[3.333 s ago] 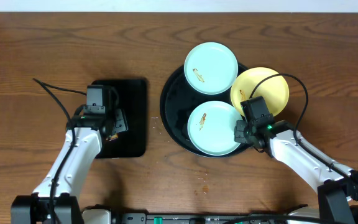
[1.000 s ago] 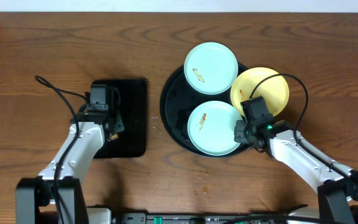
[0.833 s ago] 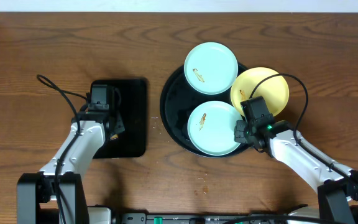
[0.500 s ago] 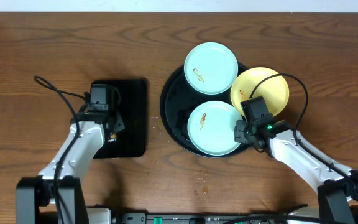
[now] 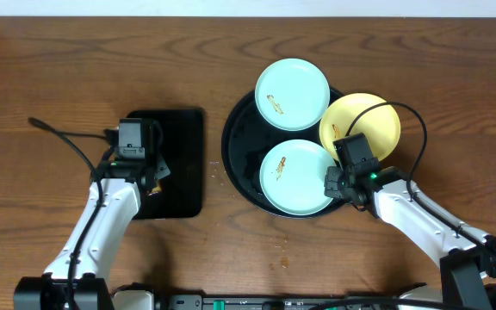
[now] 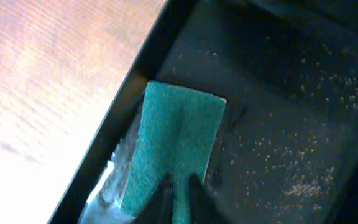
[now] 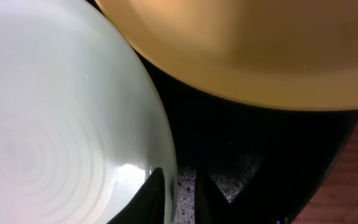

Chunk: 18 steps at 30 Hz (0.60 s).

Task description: Clean dirty plates on tray and stack at the side

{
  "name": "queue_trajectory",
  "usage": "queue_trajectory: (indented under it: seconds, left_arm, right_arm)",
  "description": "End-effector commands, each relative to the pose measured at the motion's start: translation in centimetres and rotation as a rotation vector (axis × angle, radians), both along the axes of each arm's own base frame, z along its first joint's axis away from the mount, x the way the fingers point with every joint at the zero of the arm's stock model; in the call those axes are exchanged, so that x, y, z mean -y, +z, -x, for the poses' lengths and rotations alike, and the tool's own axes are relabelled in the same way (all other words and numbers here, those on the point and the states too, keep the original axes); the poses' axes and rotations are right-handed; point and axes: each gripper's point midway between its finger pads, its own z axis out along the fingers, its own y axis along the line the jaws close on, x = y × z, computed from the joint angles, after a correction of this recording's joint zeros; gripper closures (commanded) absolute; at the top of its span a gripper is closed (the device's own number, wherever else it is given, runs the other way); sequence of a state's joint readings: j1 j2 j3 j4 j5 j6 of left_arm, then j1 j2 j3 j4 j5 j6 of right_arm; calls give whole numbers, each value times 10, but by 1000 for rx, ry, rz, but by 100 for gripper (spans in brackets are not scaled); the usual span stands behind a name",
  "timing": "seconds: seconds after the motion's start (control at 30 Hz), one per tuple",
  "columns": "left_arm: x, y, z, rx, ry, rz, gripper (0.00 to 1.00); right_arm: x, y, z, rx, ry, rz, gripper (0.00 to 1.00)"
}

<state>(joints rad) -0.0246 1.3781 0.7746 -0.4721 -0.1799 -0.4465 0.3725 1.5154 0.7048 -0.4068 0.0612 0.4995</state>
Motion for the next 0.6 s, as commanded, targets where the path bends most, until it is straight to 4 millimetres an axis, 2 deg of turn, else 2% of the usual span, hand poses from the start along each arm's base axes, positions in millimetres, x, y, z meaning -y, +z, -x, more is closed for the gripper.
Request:
queue_trajectory:
  seconds: [0.0,0.03,0.1,0.17,0.2,0.23,0.3,0.33,0.37,0.4,0.57]
  left_arm:
    - [-1,7,-5,47,106,44,34]
    - [1,8,-8,59,100,57,24]
    - [5,11,-14,84,84,77,14]
    - [6,14,-19,106,66,75,14]
    - [6,15,-20,113,65,73,20]
    - [4,17,-23,129,71,64,35]
    - [0,22,-29,172,124,66,56]
    - [-2,24,-33,196,153,74,68]
    - [-3,27,-38,228,183,83,87]
    - [-4,28,-41,244,190,83,92]
    - [-10,27,-63,312,206,57,92]
  right_arm:
    - [2,-4,3,-8,9,23,85]
    - [2,-4,3,-7,9,22,85]
    - [2,-4,3,-8,9,23,85]
    - [2,-4,3,-7,9,22,85]
    - [2,-4,3,-7,9,22,85]
    - [2,-4,3,-7,9,22,85]
    - [2,-4,3,-8,9,23,85]
    - [2,-4,3,-8,9,23,85]
    - [2,-4,3,-8,9,23,85]
    - [2,-4,3,-8,9,23,85]
    - [2,-4,3,-7,9,23,85]
